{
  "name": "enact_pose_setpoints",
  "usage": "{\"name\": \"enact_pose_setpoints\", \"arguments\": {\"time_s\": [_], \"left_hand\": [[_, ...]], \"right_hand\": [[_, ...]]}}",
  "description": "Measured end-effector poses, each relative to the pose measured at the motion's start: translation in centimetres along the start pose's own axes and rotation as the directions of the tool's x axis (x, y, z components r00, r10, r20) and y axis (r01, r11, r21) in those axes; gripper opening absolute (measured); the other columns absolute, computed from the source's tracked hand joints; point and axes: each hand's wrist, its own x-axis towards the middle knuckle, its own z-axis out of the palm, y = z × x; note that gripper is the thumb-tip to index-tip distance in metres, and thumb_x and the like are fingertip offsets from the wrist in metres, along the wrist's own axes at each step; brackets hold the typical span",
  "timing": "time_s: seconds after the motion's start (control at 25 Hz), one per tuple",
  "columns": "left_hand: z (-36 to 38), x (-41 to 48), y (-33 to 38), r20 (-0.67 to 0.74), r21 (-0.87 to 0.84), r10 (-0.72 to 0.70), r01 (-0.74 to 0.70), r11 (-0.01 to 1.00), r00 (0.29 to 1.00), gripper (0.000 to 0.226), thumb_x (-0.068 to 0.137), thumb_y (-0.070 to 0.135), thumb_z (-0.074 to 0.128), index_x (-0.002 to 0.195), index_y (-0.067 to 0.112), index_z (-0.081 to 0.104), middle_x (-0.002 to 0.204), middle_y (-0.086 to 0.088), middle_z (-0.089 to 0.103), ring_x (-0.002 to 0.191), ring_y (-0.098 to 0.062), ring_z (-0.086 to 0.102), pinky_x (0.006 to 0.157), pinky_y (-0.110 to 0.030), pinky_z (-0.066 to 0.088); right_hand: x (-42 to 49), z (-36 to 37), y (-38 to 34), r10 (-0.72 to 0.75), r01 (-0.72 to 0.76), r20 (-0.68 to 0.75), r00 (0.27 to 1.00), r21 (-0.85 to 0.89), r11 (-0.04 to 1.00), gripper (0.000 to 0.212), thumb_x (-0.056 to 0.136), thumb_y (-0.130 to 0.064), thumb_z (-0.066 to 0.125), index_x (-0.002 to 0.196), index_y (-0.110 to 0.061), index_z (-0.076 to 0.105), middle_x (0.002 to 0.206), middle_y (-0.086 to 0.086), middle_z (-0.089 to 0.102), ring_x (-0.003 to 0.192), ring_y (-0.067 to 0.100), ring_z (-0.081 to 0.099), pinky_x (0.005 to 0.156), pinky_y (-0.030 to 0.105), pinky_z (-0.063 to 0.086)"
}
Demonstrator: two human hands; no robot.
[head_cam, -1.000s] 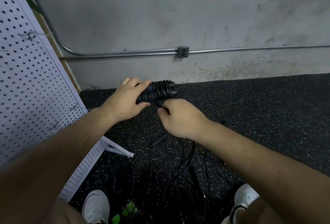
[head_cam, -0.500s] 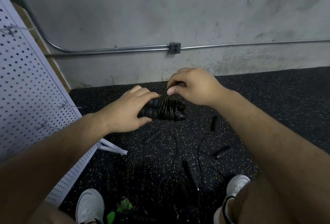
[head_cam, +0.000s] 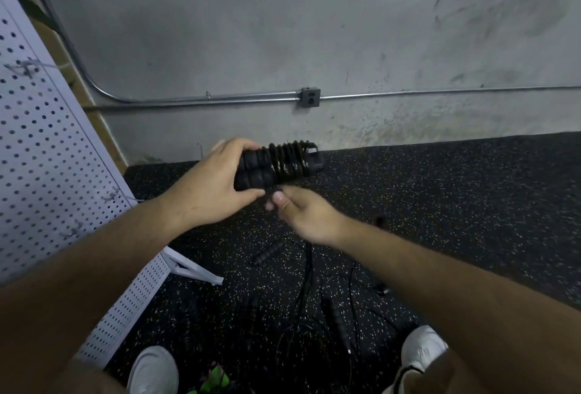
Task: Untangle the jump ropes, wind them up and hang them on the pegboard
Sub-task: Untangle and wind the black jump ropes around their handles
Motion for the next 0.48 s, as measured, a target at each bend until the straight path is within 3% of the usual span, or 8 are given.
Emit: {"name": "enact_pose_setpoints", "arguments": {"time_s": [0.16,0.28,0.36,0.48], "left_hand": [[0.6,1.9,-3.3,0.011,0.086,-0.04,0.038,0.996,0.999,0.066,0.081,0.028,0.082,0.137,0.02,0.047,0.121,0.01,0.046,0.124,-0.012,0.043,0.109,-0.036,0.039],[1.3,2.8,-5.3,0.003,0.144,-0.04,0.039,0.989,0.999,0.065,0.079,0.027,0.084,0.135,0.018,0.051,0.126,0.0,0.056,0.124,-0.019,0.044,0.107,-0.04,0.041],[1.8,2.9,-6.1,0.038,0.178,-0.029,0.021,0.984,0.999,0.062,0.079,0.025,0.083,0.133,0.017,0.053,0.124,-0.002,0.058,0.12,-0.02,0.045,0.105,-0.038,0.041],[2.5,2.6,-5.9,0.085,0.168,0.02,-0.034,0.985,0.996,0.058,0.078,0.026,0.083,0.127,0.019,0.055,0.113,0.006,0.056,0.111,-0.017,0.046,0.101,-0.044,0.045]], "right_hand": [[-0.7,2.4,-2.5,0.017,-0.026,-0.057,0.998,-0.171,0.985,0.038,0.109,-0.035,0.036,0.107,-0.006,0.061,0.077,-0.001,0.056,0.062,0.011,0.052,0.051,0.022,0.038],[-2.8,1.2,-4.9,0.047,-0.021,0.094,0.994,-0.264,0.964,0.042,0.109,-0.037,0.036,0.103,-0.006,0.063,0.076,0.002,0.058,0.063,0.015,0.055,0.056,0.032,0.045],[-4.2,-0.4,-6.8,0.007,0.031,0.105,0.994,-0.354,0.935,0.038,0.108,-0.037,0.037,0.102,-0.011,0.064,0.078,-0.001,0.062,0.064,0.012,0.058,0.056,0.029,0.047],[-4.7,-3.1,-8.0,-0.166,0.1,-0.04,0.985,-0.655,0.749,0.028,0.108,-0.037,0.038,0.1,-0.02,0.06,0.077,-0.006,0.061,0.061,0.007,0.057,0.049,0.024,0.046]]}}
